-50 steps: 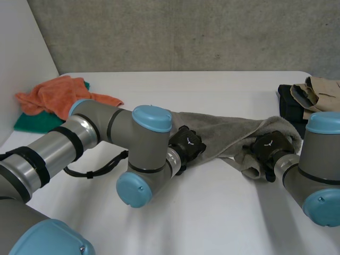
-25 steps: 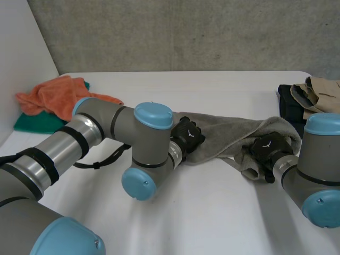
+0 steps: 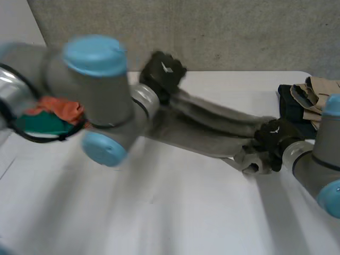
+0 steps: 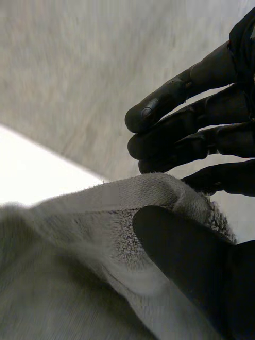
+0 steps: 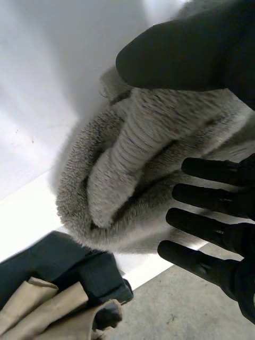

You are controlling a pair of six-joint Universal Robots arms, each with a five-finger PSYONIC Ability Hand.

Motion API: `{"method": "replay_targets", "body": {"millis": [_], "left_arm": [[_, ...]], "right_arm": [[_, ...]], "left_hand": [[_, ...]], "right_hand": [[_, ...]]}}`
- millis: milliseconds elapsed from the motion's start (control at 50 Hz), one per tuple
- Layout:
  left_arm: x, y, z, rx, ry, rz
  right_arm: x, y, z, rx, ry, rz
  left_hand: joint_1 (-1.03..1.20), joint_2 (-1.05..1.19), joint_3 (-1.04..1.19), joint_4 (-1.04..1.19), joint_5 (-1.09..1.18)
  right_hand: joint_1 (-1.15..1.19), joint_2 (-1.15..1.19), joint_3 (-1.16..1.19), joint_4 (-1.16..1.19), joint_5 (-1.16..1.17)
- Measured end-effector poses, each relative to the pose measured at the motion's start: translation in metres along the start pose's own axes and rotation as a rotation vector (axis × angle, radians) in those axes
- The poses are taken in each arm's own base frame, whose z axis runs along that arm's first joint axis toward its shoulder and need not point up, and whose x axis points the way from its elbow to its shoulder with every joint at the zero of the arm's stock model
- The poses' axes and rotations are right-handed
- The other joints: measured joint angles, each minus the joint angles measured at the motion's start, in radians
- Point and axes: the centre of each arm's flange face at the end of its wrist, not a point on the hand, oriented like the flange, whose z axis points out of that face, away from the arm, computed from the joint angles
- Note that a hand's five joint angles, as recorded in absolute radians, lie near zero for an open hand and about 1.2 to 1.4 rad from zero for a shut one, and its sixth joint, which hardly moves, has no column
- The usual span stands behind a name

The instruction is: Fold the laundry.

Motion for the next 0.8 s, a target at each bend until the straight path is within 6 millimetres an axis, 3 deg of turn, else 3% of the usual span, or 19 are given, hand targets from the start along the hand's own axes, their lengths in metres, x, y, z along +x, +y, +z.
{"method": "replay_targets", "body": {"millis": [60, 140, 240, 320, 400, 480, 580, 660, 800], "left_arm": [[-0.036, -0.017, -0.018, 0.03, -0.065, -0.034], [-0.07, -0.024, -0.042, 0.04, -0.115, -0.046], [-0.081, -0.01, -0.056, 0.002, -0.112, -0.042], [-0.082, 0.008, -0.059, -0.052, -0.105, -0.045], [-0.084, 0.02, -0.059, -0.097, -0.115, -0.053], [-0.089, 0.026, -0.061, -0.124, -0.134, -0.068], [-0.094, 0.022, -0.069, -0.118, -0.152, -0.092], [-0.101, 0.011, -0.081, -0.091, -0.166, -0.113], [-0.108, -0.005, -0.101, -0.042, -0.177, -0.129]], "right_arm": [[0.004, -0.01, -0.012, 0.022, -0.055, -0.011], [-0.002, -0.026, -0.035, 0.088, -0.213, -0.095], [-0.011, -0.039, -0.059, 0.189, -0.385, -0.278], [-0.008, -0.049, -0.067, 0.224, -0.412, -0.324], [0.003, -0.06, -0.07, 0.21, -0.384, -0.211], [0.034, -0.073, -0.074, 0.182, -0.3, 0.106], [0.073, -0.073, -0.067, 0.139, -0.214, 0.454], [0.096, -0.062, -0.047, 0.037, -0.175, 0.645], [0.098, -0.036, -0.003, -0.175, -0.186, 0.643]], "left_hand": [[0.0, 0.002, 0.002, 0.0, 0.0], [0.0, 0.003, 0.002, 0.0, 0.0], [0.0, 0.003, 0.002, 0.0, 0.0], [0.0, 0.003, 0.002, 0.001, 0.0], [0.0, 0.003, 0.002, 0.001, 0.0], [0.0, 0.003, 0.002, 0.001, 0.0], [0.0, 0.003, 0.002, 0.001, 0.0], [0.0, 0.003, 0.002, 0.001, 0.0], [0.0, 0.003, 0.002, 0.001, 0.0]], "right_hand": [[-0.04, -0.038, -0.055, -0.052, -0.068], [-0.207, -0.184, -0.221, -0.226, -0.249], [-0.259, -0.257, -0.283, -0.28, -0.308], [-0.259, -0.259, -0.285, -0.282, -0.31], [-0.259, -0.259, -0.285, -0.282, -0.31], [-0.259, -0.259, -0.285, -0.282, -0.31], [-0.259, -0.259, -0.285, -0.282, -0.31], [-0.259, -0.259, -0.285, -0.282, -0.31], [-0.259, -0.259, -0.285, -0.282, -0.31]]}}
